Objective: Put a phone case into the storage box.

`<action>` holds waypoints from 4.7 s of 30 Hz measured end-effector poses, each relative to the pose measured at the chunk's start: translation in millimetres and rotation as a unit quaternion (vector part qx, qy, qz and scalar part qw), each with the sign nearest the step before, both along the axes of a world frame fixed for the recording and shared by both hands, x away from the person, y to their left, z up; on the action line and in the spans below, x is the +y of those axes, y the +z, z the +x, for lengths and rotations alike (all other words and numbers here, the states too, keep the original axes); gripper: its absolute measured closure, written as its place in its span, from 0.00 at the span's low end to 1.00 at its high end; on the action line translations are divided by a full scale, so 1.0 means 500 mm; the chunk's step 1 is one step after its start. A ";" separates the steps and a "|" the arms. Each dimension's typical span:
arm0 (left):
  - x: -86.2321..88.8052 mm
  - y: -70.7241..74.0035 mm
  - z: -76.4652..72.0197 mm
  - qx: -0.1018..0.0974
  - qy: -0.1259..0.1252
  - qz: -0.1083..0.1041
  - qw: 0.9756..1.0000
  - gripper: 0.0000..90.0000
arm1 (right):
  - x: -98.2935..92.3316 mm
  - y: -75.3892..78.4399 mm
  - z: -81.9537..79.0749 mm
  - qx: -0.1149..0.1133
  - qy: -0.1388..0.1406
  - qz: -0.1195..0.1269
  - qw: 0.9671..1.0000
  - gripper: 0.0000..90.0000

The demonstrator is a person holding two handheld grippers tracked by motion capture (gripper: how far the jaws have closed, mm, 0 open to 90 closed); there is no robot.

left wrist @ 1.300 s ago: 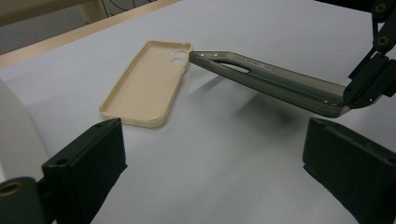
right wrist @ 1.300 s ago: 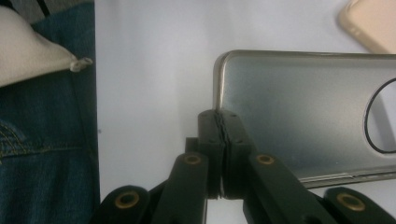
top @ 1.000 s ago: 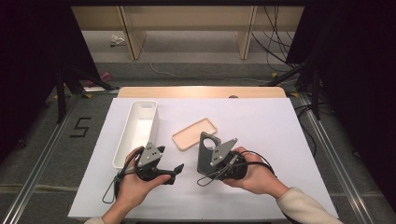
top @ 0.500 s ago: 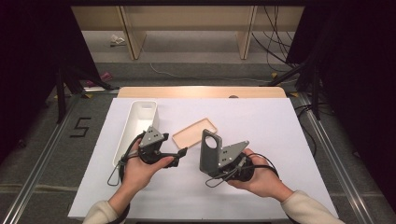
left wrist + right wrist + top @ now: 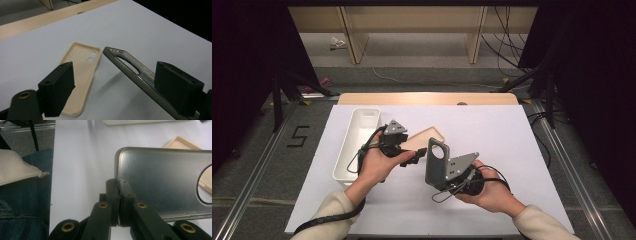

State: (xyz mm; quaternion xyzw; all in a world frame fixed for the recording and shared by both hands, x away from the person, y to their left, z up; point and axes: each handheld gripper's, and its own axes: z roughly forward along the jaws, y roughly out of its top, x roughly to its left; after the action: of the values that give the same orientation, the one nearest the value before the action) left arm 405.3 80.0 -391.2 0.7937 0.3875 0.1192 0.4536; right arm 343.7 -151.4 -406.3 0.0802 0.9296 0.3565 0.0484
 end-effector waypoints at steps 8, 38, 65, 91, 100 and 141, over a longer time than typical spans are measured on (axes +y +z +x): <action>-0.037 0.000 0.028 0.032 -0.004 0.013 0.999 0.23 | 0.000 0.002 0.002 -0.003 -0.002 0.000 1.000 0.99; -0.068 -0.031 0.084 0.140 0.027 -0.020 0.990 0.72 | 0.012 -0.001 -0.003 -0.015 0.011 -0.011 1.000 0.99; -0.067 0.011 0.039 0.000 0.030 -0.061 0.998 0.91 | 0.005 -0.032 0.024 -0.051 -0.070 -0.016 0.996 0.50; 0.043 0.062 0.018 -0.110 0.084 -0.112 0.984 0.91 | -0.057 -0.010 0.033 -0.050 -0.165 0.115 0.978 0.18; 0.078 0.084 0.014 -0.126 0.087 -0.127 0.980 0.91 | -0.065 -0.013 0.035 -0.039 -0.177 0.122 0.976 0.18; 0.195 0.135 0.032 -0.170 0.107 -0.133 0.971 0.91 | -0.084 -0.014 0.047 -0.018 -0.216 0.153 0.964 0.18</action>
State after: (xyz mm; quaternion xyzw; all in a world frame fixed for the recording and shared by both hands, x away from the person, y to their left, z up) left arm 421.4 177.3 -323.7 0.6481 0.4001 0.2473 0.5990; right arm 367.0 -193.2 -413.4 0.2787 0.8237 0.4770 0.1279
